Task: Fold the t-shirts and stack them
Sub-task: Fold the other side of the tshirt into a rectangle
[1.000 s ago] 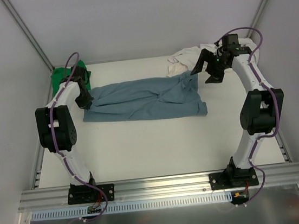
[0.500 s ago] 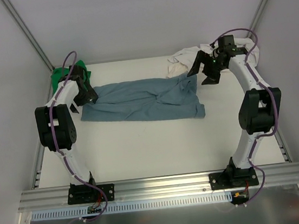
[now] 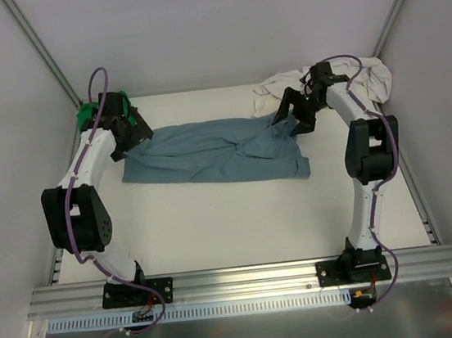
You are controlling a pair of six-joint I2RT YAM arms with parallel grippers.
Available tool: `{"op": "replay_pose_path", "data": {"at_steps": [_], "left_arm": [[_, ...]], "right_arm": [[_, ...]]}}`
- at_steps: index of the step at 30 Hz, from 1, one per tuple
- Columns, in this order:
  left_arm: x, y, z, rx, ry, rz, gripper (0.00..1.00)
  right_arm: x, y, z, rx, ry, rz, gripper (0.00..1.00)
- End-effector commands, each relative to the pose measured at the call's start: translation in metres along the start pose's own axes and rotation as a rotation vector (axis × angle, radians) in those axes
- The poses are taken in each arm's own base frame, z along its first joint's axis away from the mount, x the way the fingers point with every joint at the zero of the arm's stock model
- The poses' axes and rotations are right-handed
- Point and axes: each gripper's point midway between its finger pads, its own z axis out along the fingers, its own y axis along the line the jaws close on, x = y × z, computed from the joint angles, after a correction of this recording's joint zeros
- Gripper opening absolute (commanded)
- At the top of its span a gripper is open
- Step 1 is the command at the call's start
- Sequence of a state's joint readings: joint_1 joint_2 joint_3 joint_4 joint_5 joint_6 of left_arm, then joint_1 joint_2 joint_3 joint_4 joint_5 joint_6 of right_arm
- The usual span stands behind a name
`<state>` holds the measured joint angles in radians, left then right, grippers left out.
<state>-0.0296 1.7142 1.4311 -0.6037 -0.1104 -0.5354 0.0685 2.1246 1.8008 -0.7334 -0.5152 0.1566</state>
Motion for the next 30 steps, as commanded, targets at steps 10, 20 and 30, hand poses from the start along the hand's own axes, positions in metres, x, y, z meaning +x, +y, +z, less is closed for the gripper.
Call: {"op": "replay_pose_path", "data": {"at_steps": [10, 20, 30], "left_arm": [[0.002, -0.041, -0.066, 0.153, -0.062, 0.045, 0.99], [0.004, -0.036, -0.068, 0.142, -0.063, 0.067, 0.99], [0.002, -0.040, -0.062, 0.151, -0.063, 0.073, 0.99]], "right_arm": [[-0.030, 0.020, 0.020, -0.065, -0.024, -0.010, 0.62], [-0.027, 0.012, 0.001, -0.043, -0.041, -0.011, 0.67], [-0.027, -0.006, -0.021, -0.012, -0.072, 0.004, 0.67]]}}
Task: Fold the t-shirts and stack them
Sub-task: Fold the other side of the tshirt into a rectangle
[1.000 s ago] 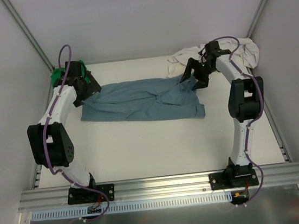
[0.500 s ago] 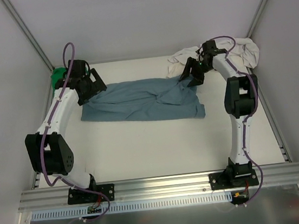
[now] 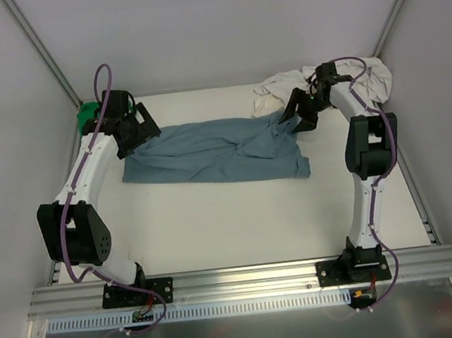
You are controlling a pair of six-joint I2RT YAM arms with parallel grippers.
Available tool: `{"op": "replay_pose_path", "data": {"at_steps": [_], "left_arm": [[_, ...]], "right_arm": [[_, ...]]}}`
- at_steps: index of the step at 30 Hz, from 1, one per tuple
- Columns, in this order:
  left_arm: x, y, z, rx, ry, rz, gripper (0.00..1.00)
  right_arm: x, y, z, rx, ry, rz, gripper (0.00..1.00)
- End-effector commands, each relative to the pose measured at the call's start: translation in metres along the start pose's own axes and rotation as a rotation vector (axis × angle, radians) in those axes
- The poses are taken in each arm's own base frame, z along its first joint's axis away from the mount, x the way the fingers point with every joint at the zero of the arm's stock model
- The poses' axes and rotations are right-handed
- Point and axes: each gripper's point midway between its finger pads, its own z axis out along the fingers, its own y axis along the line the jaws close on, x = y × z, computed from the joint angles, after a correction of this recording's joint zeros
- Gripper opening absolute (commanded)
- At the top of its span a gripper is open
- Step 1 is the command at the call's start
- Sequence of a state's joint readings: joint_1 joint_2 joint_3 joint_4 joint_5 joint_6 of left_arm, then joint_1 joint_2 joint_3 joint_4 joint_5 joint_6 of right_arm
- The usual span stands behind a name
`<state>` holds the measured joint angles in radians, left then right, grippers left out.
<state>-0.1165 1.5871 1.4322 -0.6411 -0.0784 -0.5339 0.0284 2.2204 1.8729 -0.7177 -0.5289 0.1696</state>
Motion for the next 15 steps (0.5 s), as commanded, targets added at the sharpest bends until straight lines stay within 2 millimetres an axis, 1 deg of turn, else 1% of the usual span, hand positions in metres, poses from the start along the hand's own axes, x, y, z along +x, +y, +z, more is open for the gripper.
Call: {"op": "replay_pose_path", "data": {"at_steps": [1, 5, 8, 15], "left_arm": [[-0.008, -0.005, -0.008, 0.028, -0.022, 0.008, 0.99], [-0.007, -0.007, -0.005, 0.032, -0.016, 0.012, 0.99], [-0.012, -0.010, -0.005, 0.038, -0.021, 0.018, 0.99], [-0.013, -0.008, -0.005, 0.026, -0.021, 0.032, 0.99]], "right_arm": [[-0.004, 0.012, -0.036, -0.010, -0.059, -0.039, 0.67], [-0.006, 0.011, -0.033, -0.012, -0.059, -0.033, 0.67], [-0.010, 0.012, -0.031, -0.014, -0.061, -0.033, 0.64], [-0.012, 0.014, -0.019, -0.019, -0.047, -0.034, 0.60]]}}
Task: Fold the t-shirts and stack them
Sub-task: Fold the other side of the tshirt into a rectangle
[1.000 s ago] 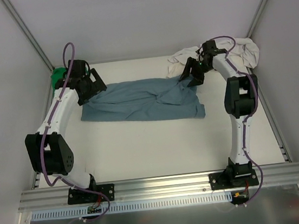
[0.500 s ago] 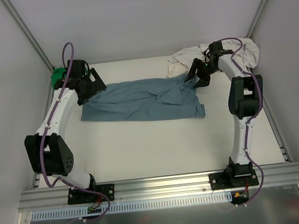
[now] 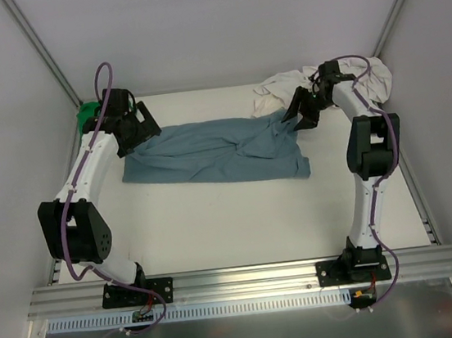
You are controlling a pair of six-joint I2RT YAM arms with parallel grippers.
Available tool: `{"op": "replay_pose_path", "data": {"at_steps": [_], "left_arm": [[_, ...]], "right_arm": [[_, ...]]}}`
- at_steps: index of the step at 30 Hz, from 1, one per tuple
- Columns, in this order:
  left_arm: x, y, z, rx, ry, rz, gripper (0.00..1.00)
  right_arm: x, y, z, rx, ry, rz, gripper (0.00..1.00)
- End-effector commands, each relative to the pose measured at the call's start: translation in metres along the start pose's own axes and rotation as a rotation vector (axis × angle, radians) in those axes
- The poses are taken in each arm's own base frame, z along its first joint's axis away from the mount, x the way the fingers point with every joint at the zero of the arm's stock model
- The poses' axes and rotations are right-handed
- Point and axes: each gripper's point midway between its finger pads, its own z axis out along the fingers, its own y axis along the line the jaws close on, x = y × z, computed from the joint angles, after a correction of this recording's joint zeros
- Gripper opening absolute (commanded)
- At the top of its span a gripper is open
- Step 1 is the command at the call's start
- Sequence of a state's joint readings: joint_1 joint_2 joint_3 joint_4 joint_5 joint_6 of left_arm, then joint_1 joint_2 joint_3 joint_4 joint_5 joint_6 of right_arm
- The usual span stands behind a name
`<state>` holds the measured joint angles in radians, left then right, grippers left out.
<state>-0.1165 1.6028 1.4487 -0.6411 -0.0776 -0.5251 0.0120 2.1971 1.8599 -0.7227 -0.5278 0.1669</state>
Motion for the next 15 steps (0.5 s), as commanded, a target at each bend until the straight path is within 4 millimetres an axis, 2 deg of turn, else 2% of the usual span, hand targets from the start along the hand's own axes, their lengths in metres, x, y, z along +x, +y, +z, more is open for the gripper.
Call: {"op": "replay_pose_path", "data": {"at_steps": [1, 15], "left_arm": [[-0.011, -0.006, -0.008, 0.024, -0.022, 0.025, 0.99], [-0.014, -0.005, -0.011, 0.013, -0.025, 0.042, 0.99]], "right_arm": [[-0.010, 0.018, -0.006, -0.021, -0.031, -0.042, 0.60], [-0.011, 0.011, 0.015, -0.014, -0.001, -0.027, 0.59]]}}
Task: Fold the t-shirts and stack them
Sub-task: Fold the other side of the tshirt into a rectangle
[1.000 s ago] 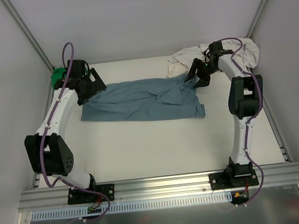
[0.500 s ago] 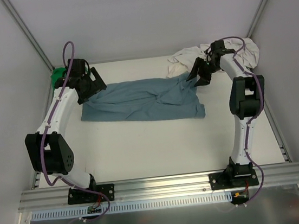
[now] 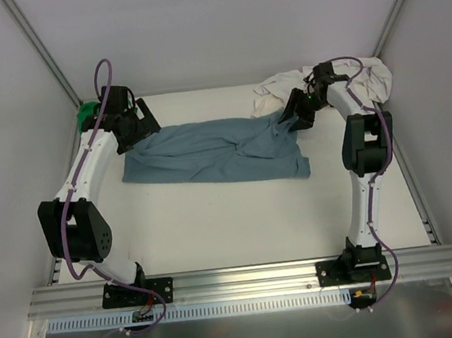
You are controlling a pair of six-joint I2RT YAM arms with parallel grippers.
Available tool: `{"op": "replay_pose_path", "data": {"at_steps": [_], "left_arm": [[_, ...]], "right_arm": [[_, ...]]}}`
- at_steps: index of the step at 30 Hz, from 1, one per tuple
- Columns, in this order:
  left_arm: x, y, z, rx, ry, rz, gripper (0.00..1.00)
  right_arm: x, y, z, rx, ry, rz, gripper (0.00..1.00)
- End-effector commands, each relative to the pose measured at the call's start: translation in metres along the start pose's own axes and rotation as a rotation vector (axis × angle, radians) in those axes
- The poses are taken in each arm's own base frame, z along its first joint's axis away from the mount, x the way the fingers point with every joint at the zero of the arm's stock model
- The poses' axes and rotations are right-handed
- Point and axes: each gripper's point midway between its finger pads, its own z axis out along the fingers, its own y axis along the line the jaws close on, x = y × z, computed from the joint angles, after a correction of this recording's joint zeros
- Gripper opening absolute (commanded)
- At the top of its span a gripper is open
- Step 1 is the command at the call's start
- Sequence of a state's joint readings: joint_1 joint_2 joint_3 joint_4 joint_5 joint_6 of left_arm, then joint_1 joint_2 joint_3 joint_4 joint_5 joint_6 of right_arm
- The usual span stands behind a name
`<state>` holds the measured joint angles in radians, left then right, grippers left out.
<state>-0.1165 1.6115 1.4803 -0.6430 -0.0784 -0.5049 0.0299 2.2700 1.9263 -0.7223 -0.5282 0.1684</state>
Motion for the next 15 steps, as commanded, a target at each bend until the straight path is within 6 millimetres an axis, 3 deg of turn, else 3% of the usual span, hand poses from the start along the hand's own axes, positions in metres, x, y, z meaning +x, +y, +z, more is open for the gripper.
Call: {"op": "replay_pose_path", "data": {"at_steps": [1, 5, 6, 7, 15], "left_arm": [[-0.006, 0.000, -0.009, 0.002, -0.007, 0.023, 0.99], [-0.006, 0.000, -0.010, -0.001, -0.009, 0.021, 0.99], [-0.006, 0.000, -0.010, -0.002, -0.008, 0.023, 0.99], [-0.006, 0.000, -0.010, -0.002, -0.008, 0.023, 0.99], [-0.005, 0.002, -0.009, -0.006, -0.003, 0.027, 0.99]], "right_arm": [[-0.006, 0.009, -0.004, -0.011, -0.015, -0.019, 0.58], [-0.006, 0.007, 0.000, -0.014, -0.011, -0.015, 0.45], [-0.006, 0.009, 0.001, -0.019, -0.009, -0.015, 0.18], [-0.007, 0.008, 0.002, -0.023, -0.008, -0.010, 0.01], [-0.021, 0.023, -0.006, -0.051, -0.052, -0.014, 0.00]]}}
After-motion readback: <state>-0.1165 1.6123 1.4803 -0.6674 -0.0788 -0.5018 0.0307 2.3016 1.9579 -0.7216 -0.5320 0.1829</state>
